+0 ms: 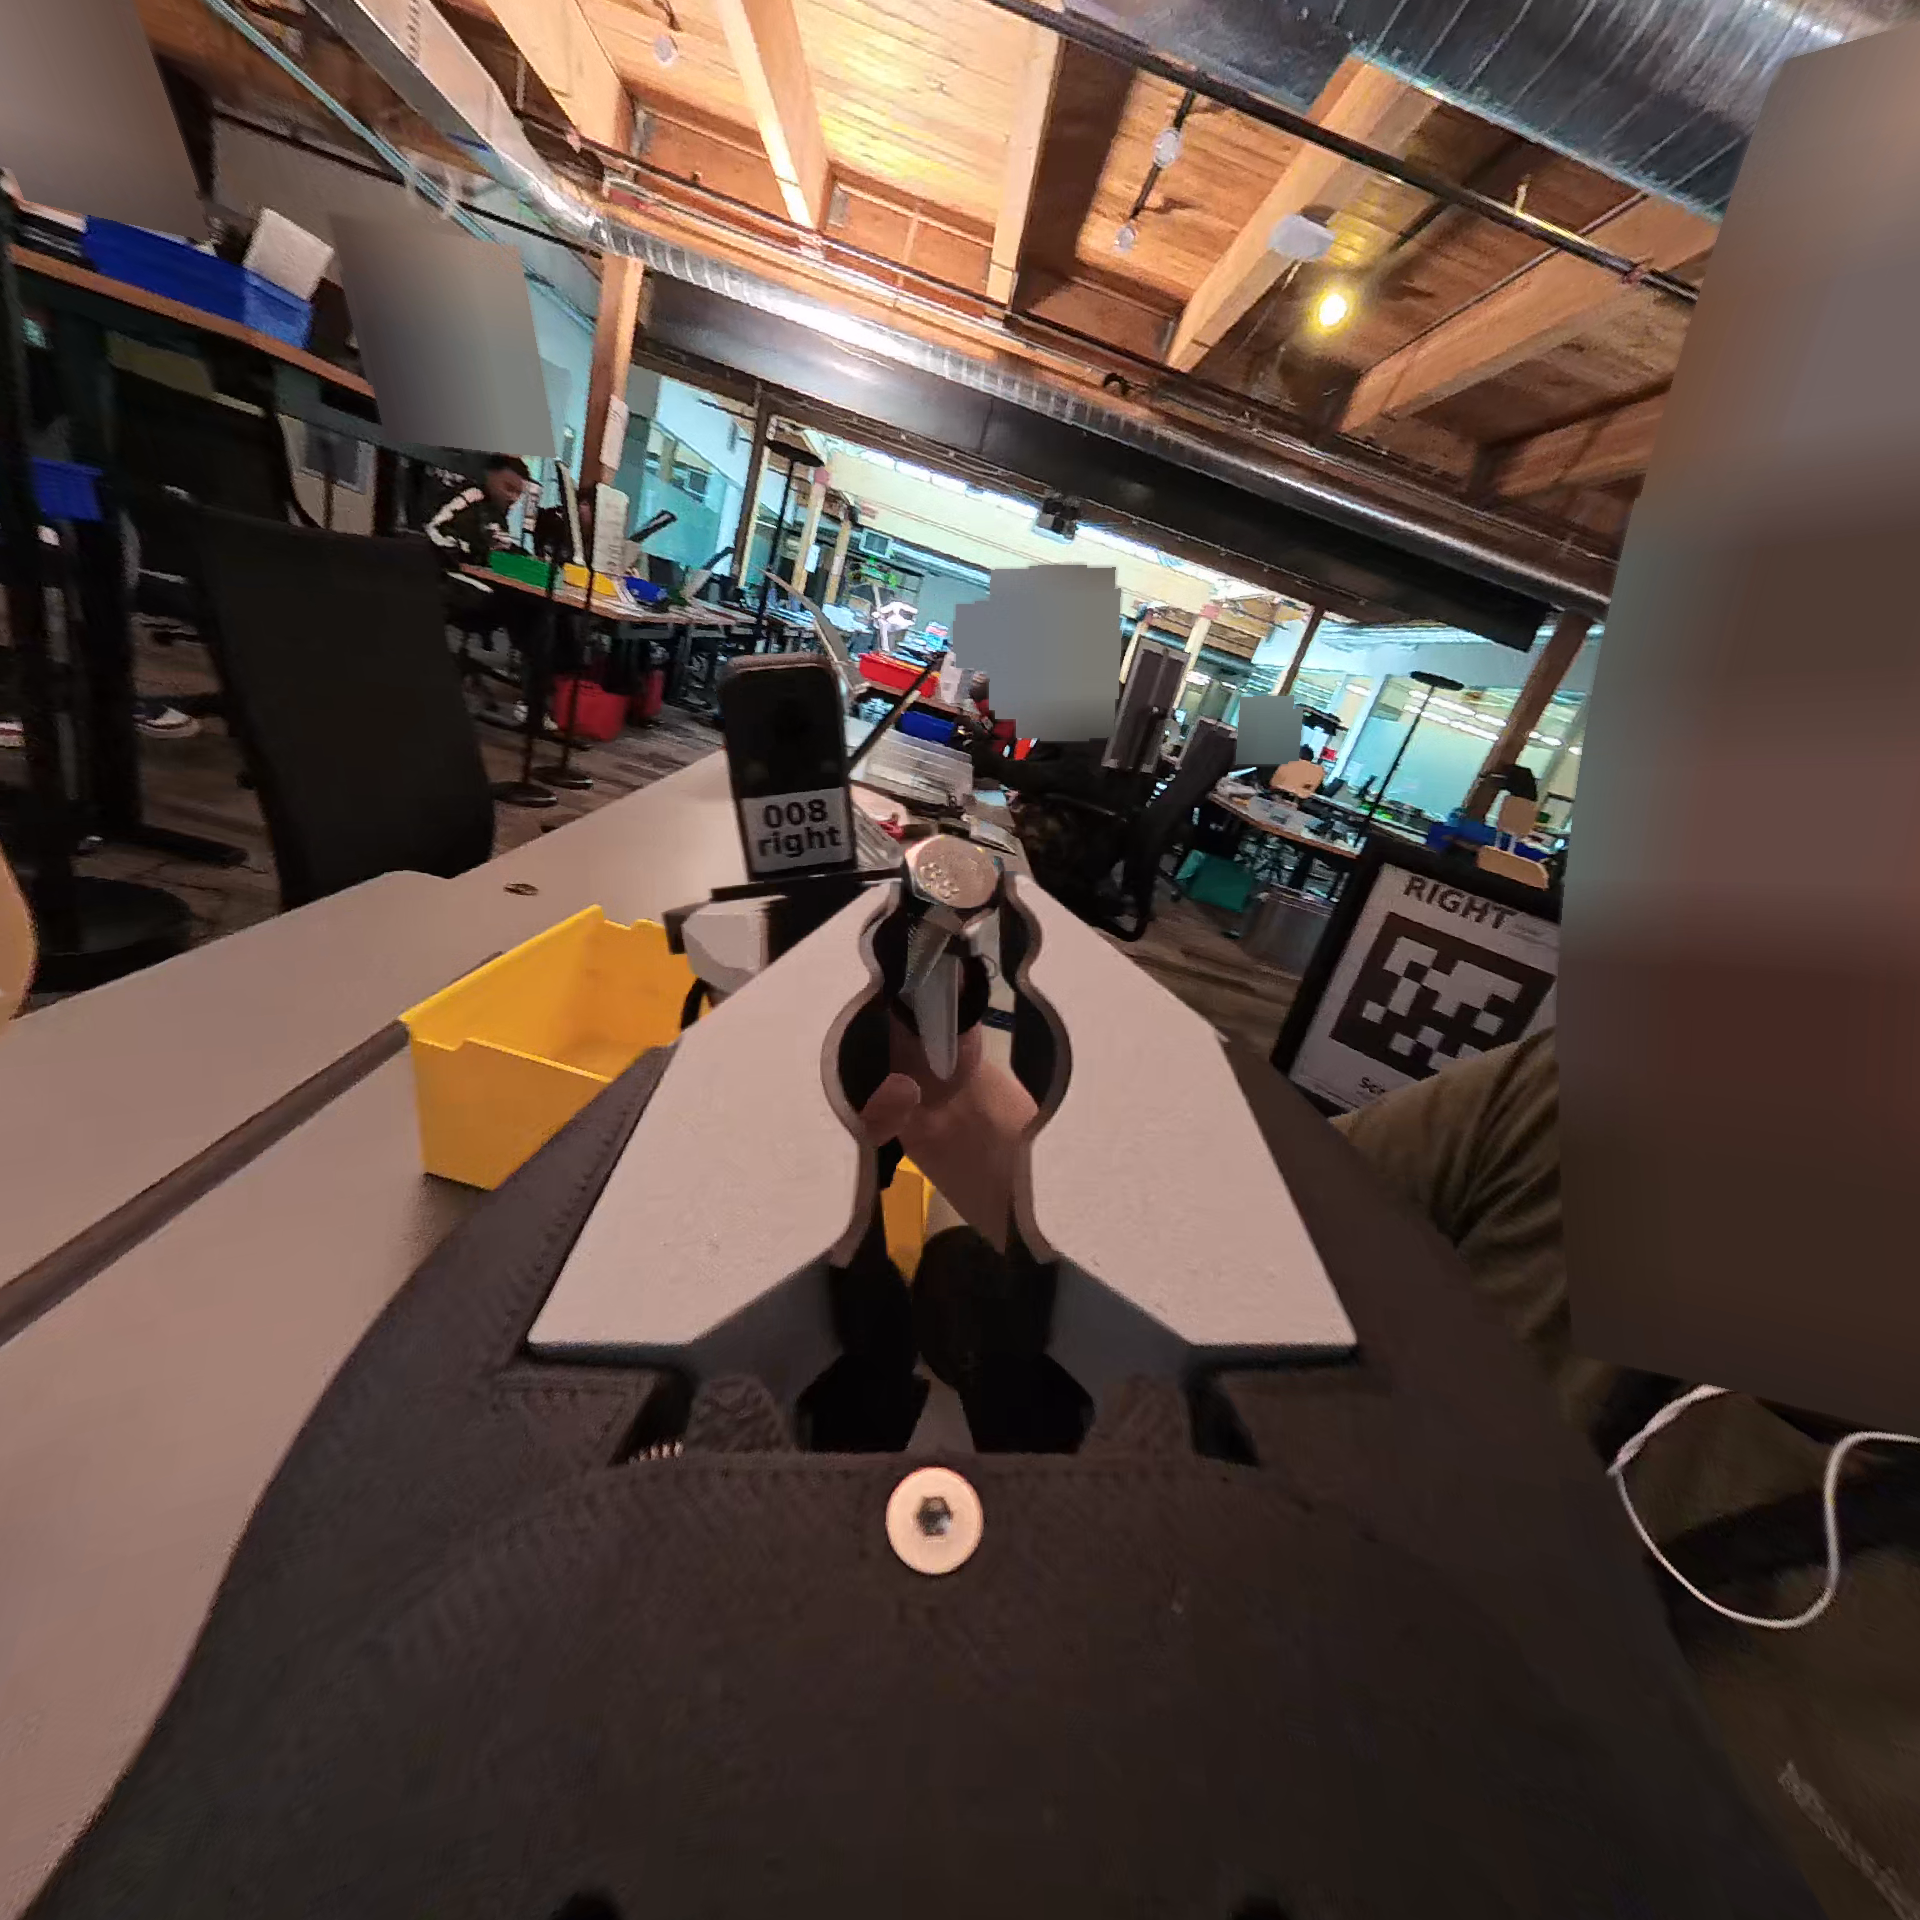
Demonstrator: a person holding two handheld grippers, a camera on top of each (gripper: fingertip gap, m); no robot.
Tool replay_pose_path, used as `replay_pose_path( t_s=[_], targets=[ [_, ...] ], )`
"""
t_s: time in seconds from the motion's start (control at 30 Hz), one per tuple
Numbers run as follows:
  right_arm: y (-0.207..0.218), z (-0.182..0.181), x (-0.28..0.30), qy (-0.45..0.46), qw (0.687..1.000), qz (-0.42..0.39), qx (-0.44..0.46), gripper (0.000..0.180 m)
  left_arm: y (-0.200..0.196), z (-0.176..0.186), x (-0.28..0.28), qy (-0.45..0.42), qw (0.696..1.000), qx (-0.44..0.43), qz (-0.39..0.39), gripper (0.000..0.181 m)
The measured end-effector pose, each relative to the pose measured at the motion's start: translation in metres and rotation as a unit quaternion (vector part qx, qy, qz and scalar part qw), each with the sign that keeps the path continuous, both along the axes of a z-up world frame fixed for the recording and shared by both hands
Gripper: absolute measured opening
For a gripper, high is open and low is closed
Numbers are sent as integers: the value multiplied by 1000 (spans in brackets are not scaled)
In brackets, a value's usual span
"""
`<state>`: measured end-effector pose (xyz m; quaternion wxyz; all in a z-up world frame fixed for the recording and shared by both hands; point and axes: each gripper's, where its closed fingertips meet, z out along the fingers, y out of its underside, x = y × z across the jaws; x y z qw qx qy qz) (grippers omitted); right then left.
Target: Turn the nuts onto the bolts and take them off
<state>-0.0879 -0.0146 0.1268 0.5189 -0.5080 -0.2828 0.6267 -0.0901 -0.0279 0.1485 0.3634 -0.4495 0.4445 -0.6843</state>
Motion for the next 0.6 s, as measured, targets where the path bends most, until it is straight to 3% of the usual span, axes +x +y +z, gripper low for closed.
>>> replay_pose_path(
  t_s=[0.1, 0.17, 0.27, 0.33, 0.4, 0.5, 0.6],
  targets=[
    [-12, -7, -11, -12, 999, 53, 0, 31, -5, -5, 0, -14, 1000, -8, -22, 15],
    [-13, -12, -15, -19, 998, 60, 3, 9, -5, -11, 3, -7, 999, -10, -30, 15],
    [-12, -13, -13, -29, 998, 45, 29, 6, -5, -15, 2, -10, 999, -11, -40, 16],
    [-13, -21, -14, -75, 996, 42, 25, 7, -5, -22, 0, 13, 999, 17, -41, 16],
    [-6, -32, -10, -140, 990, 1, 27, 6, -3, -33, -1, 52, 996, 66, -19, 29],
    [5, -54, 1, -269, 959, -77, 53, 7, 6, -53, -2, 125, 977, 161, 57, 51],
    [3, -66, 9, -362, 922, -116, 74, 7, 9, -66, -3, 175, 949, 242, 102, 55]
  ],
)
